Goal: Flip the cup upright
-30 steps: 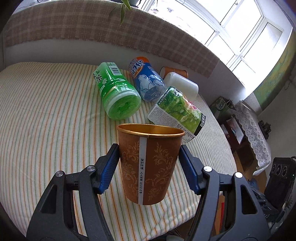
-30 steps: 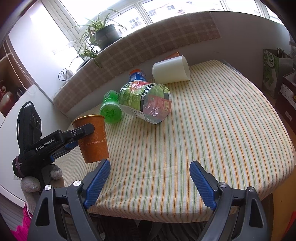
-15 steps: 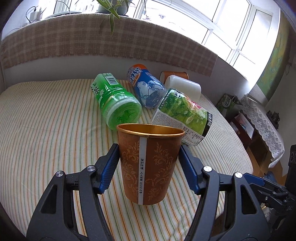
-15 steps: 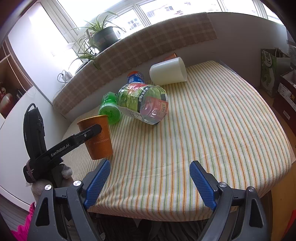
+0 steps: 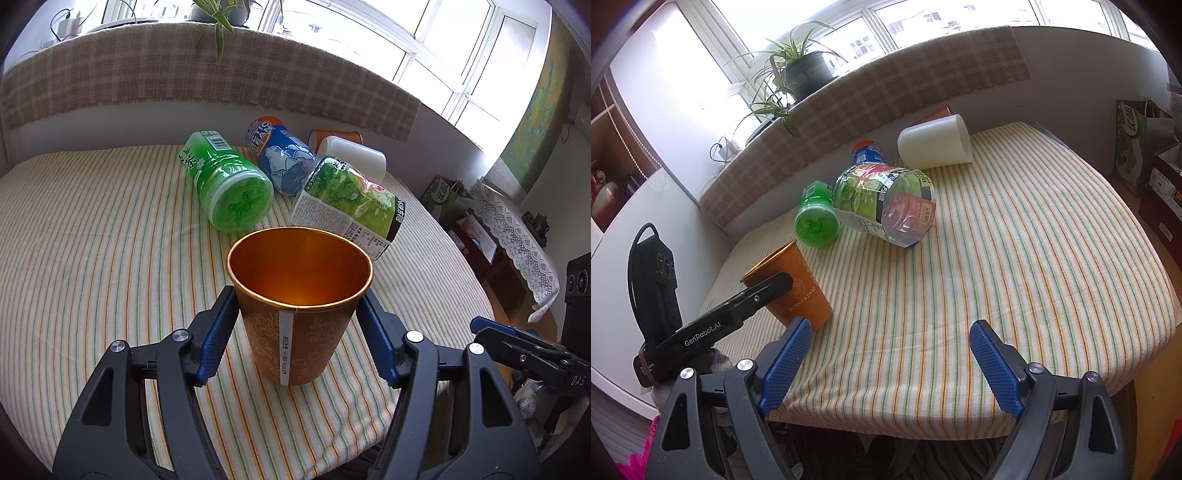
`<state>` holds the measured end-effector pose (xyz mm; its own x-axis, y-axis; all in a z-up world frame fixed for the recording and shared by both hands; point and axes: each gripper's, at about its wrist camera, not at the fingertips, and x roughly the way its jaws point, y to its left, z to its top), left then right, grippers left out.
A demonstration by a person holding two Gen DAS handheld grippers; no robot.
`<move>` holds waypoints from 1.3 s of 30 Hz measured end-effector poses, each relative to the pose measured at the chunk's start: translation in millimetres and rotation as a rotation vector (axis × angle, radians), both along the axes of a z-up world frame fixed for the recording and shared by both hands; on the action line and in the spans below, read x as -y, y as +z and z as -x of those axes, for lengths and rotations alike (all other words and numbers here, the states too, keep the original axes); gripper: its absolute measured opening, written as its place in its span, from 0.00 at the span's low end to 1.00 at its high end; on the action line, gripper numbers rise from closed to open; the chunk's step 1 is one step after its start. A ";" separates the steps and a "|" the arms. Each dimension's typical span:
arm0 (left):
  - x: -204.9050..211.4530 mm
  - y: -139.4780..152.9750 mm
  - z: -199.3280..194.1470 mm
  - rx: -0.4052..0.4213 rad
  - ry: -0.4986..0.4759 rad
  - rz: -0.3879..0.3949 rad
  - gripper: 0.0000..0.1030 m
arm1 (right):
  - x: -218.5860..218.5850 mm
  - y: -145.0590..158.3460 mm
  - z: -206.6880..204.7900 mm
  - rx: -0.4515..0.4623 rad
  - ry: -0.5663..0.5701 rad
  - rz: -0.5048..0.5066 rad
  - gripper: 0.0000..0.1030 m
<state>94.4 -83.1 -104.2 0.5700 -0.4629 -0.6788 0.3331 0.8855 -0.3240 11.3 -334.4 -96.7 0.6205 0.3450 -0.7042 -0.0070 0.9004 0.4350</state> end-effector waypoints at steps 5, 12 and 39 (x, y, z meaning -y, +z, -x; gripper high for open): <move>-0.4 -1.2 7.0 -0.011 -0.013 0.014 0.65 | -4.7 2.0 1.2 0.005 0.006 0.006 0.87; 1.7 -3.9 12.3 -0.021 -0.034 0.011 0.67 | -6.2 3.0 2.7 0.006 0.006 0.007 0.87; -24.7 -10.0 45.5 -0.030 -0.015 -0.046 0.83 | -11.9 11.3 2.5 0.045 0.013 0.044 0.87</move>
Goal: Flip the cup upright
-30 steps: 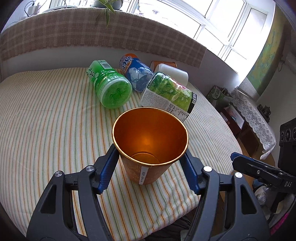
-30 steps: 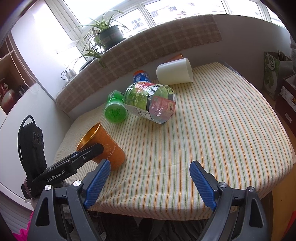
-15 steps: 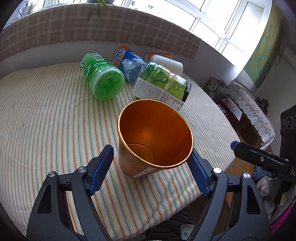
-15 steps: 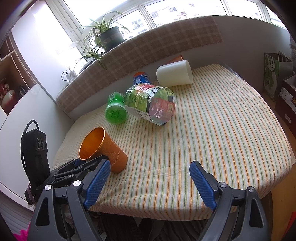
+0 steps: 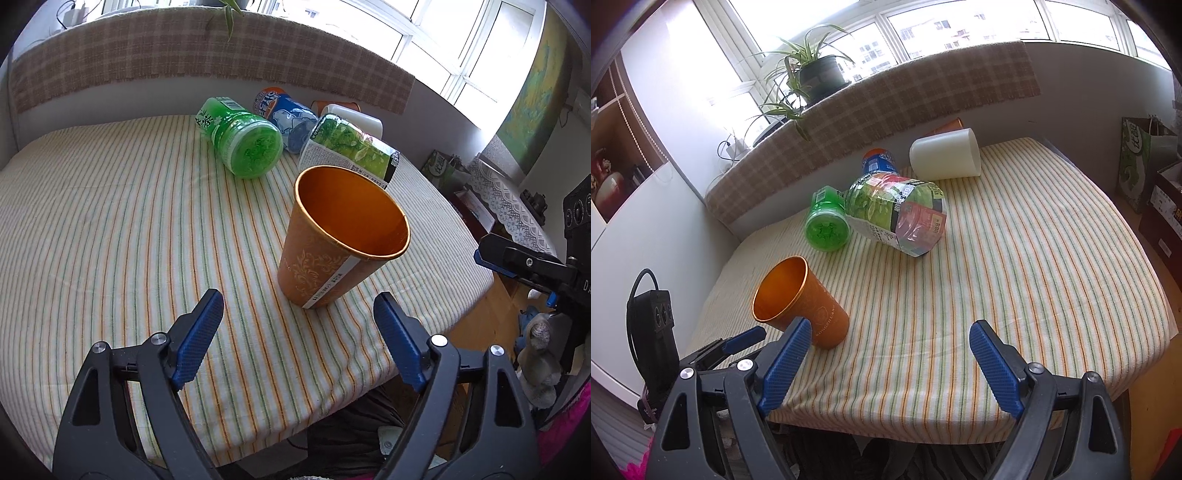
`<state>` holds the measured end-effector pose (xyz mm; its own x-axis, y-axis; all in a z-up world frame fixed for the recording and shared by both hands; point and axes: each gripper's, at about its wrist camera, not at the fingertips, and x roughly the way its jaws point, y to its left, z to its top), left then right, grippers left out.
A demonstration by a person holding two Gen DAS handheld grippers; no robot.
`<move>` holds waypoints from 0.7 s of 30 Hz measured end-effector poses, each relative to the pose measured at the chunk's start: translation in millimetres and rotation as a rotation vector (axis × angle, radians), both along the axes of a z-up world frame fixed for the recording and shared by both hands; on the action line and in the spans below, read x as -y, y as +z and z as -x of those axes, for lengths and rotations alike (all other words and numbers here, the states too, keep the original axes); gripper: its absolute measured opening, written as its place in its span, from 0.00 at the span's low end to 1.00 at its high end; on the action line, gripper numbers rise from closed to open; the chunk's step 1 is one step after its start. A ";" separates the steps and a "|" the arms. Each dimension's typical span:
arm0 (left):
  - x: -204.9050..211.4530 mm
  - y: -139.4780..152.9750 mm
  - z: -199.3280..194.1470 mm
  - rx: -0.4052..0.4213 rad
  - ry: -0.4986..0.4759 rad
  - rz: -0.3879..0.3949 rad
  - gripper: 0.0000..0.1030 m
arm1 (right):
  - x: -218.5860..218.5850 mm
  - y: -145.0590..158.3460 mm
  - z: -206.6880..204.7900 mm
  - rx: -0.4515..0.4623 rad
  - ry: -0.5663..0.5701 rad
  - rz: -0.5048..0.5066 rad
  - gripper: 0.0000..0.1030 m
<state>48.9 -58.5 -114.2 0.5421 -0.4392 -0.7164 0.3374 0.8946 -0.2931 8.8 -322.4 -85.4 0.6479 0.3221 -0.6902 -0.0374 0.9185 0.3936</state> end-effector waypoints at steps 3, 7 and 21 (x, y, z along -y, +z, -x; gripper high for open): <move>-13.8 13.6 9.6 0.057 0.055 -0.011 0.83 | -4.0 4.1 0.7 0.019 0.001 0.021 0.87; -29.1 37.7 20.7 0.159 0.152 -0.035 0.83 | -11.4 13.3 3.8 0.070 -0.018 0.094 0.87; -33.9 104.6 59.0 0.498 0.322 -0.127 0.99 | -27.2 47.1 24.2 0.259 -0.094 0.276 0.99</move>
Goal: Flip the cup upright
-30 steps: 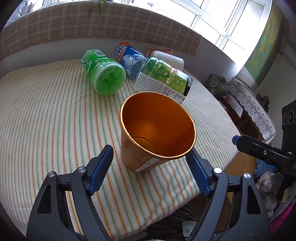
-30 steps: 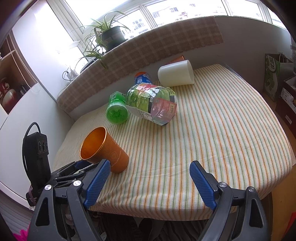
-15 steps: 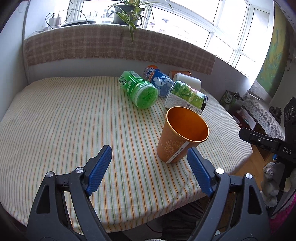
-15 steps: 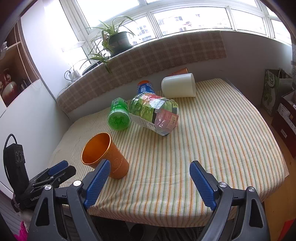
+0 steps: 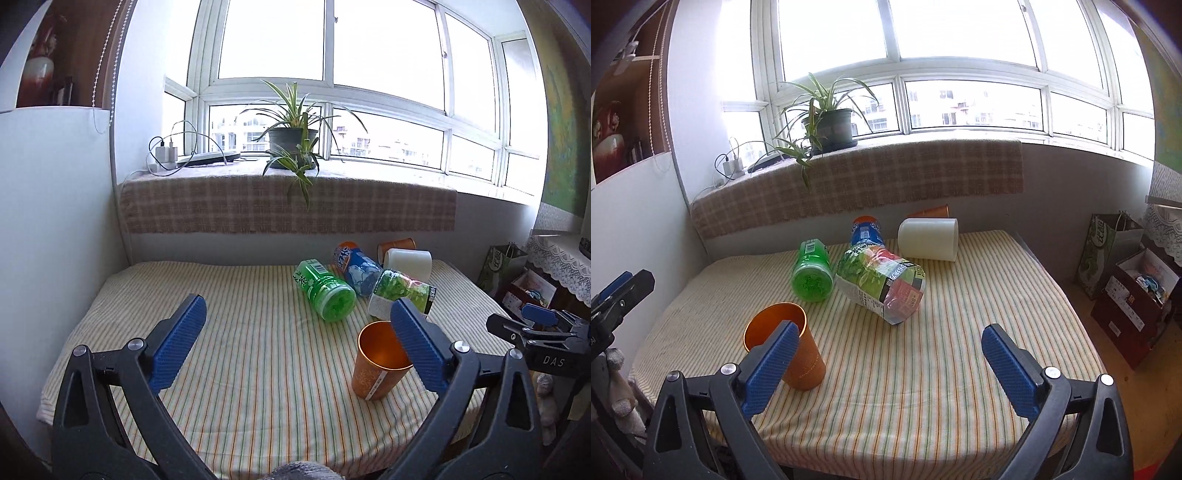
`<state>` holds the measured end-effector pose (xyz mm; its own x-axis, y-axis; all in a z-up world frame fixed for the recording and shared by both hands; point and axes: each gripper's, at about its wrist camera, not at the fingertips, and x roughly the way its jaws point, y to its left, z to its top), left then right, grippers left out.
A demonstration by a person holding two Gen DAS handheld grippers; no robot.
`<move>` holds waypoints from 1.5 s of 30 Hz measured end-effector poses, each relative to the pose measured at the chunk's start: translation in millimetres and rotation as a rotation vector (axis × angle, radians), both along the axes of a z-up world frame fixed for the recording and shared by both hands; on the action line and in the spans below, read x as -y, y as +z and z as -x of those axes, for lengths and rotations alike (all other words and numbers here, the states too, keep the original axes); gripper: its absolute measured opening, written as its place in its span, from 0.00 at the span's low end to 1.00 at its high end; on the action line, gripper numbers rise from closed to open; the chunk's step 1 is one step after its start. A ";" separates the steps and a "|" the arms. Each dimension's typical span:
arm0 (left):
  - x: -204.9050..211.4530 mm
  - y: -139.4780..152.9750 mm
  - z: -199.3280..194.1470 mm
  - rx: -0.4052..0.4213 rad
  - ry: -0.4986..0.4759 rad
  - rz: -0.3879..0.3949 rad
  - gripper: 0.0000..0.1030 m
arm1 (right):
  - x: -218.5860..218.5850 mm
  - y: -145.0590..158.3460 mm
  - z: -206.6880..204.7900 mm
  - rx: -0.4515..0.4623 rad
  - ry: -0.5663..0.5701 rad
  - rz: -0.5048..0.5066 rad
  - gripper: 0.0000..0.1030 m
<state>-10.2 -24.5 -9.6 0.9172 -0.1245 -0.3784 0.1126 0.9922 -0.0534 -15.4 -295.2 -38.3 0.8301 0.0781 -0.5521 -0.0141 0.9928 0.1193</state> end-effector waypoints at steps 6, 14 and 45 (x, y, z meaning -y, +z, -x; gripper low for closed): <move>1.9 6.0 7.0 0.009 0.011 -0.010 0.99 | -6.1 6.8 2.2 0.041 -0.013 0.022 1.00; -0.7 9.2 9.3 0.013 0.029 -0.007 0.99 | -8.8 4.3 -1.2 0.033 -0.003 0.014 1.00; -3.0 7.2 7.1 0.007 0.037 -0.007 1.00 | -7.2 -1.5 -7.7 0.012 -0.002 -0.006 1.00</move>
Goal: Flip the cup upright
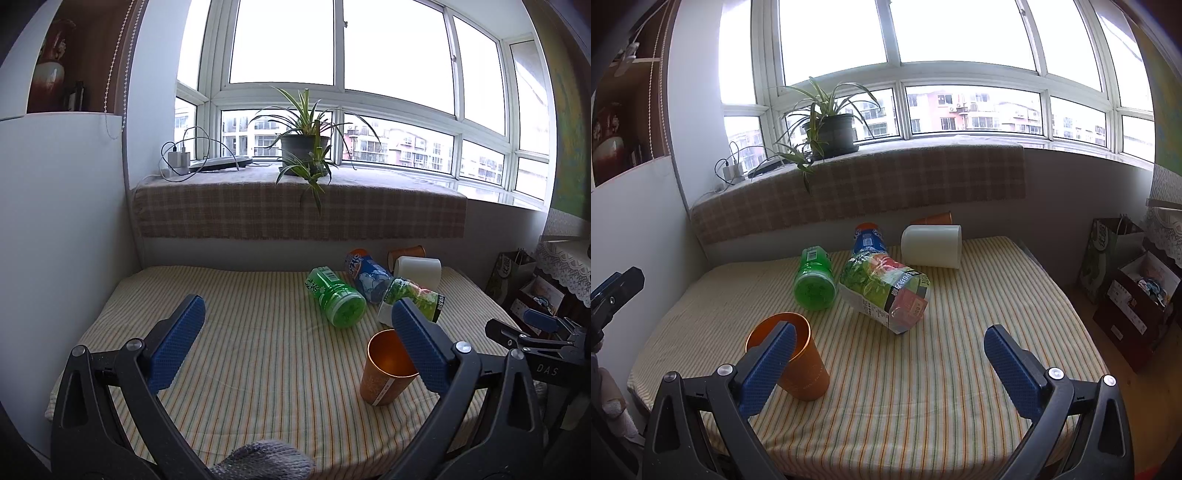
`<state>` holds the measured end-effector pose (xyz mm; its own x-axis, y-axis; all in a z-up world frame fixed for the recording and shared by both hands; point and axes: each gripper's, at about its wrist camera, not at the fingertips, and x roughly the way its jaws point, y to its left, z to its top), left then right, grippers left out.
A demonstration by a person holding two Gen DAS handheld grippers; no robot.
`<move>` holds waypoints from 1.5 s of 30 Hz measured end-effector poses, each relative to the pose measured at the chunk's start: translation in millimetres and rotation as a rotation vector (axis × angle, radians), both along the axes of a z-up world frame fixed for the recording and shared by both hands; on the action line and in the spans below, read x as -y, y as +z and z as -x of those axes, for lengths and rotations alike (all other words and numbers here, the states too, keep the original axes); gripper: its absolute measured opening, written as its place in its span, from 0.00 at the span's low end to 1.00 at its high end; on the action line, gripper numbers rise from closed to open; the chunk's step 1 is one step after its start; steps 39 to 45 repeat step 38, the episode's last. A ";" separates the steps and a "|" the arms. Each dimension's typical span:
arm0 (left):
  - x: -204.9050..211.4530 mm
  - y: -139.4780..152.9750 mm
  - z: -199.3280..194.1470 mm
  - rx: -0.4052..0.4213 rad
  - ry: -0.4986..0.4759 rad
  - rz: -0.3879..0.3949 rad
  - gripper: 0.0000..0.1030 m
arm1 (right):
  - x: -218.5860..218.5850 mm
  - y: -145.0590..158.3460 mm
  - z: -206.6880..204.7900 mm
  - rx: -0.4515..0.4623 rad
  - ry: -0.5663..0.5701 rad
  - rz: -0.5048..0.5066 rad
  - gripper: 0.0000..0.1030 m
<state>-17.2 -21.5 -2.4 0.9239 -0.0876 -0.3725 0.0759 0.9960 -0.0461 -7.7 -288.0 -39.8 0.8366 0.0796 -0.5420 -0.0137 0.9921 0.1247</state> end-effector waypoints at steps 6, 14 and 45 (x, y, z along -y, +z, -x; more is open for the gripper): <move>0.0 0.2 0.1 0.001 0.000 0.000 1.00 | 1.1 -1.0 -1.0 -0.005 0.001 -0.003 1.00; 0.1 0.1 0.2 0.000 -0.001 0.000 1.00 | 1.0 -2.0 -1.6 -0.009 0.002 -0.005 1.00; -8.7 3.3 -2.4 0.005 0.012 0.008 1.00 | -1.8 -8.0 -5.9 -0.033 0.011 -0.005 1.00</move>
